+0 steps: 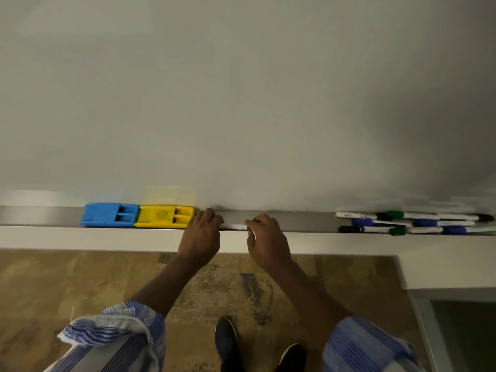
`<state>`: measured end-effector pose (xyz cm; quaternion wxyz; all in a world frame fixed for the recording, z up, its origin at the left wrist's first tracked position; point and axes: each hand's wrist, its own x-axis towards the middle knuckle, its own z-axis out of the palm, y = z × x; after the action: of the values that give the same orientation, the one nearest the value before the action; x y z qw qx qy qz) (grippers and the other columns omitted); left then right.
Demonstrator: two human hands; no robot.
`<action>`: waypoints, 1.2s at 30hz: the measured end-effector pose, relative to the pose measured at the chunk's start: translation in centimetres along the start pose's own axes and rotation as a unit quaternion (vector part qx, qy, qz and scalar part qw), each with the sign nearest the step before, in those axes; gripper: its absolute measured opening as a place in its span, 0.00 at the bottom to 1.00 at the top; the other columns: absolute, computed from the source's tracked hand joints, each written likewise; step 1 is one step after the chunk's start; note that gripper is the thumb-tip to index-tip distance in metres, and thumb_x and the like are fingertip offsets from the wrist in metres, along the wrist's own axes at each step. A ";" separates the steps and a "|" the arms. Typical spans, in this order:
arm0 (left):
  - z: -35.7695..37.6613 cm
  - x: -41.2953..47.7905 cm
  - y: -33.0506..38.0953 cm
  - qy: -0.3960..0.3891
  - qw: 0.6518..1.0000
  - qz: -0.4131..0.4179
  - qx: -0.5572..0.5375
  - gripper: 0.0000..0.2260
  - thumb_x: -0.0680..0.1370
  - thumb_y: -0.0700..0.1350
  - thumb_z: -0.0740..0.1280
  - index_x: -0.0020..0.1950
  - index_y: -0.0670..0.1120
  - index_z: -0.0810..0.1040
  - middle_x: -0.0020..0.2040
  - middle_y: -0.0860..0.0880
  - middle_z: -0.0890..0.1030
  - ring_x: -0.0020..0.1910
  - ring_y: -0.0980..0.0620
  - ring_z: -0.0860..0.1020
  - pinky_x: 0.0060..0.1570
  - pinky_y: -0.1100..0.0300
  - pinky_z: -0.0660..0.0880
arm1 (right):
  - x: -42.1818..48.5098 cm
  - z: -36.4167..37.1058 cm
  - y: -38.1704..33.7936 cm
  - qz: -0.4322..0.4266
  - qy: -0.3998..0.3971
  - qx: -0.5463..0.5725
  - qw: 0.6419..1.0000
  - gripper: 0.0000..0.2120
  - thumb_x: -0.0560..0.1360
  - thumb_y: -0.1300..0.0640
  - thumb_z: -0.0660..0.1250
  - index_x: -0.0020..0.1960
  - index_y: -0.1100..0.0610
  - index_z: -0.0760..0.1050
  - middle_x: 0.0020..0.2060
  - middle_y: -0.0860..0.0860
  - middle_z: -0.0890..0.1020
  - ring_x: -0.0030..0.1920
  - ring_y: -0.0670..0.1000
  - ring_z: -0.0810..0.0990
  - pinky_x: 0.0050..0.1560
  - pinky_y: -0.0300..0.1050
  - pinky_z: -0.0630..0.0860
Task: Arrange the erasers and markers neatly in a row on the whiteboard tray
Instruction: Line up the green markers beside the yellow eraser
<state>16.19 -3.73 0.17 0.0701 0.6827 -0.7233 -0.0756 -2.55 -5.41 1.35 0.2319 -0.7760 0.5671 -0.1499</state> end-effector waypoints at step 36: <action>6.4 0.5 14.7 -0.089 0.979 0.173 0.068 0.42 0.79 0.64 0.61 0.82 0.44 0.46 0.82 0.39 0.45 0.81 0.38 0.44 0.78 0.37 0.50 | -8.0 -15.8 26.2 0.181 0.118 -0.204 0.955 0.23 0.74 0.62 0.70 0.69 0.57 0.73 0.67 0.57 0.76 0.68 0.58 0.73 0.64 0.53 0.75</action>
<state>0.52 -3.37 -3.06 -0.0287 0.5414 -0.8371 -0.0732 -34.11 -7.30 1.06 0.0232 -0.6679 0.7398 -0.0771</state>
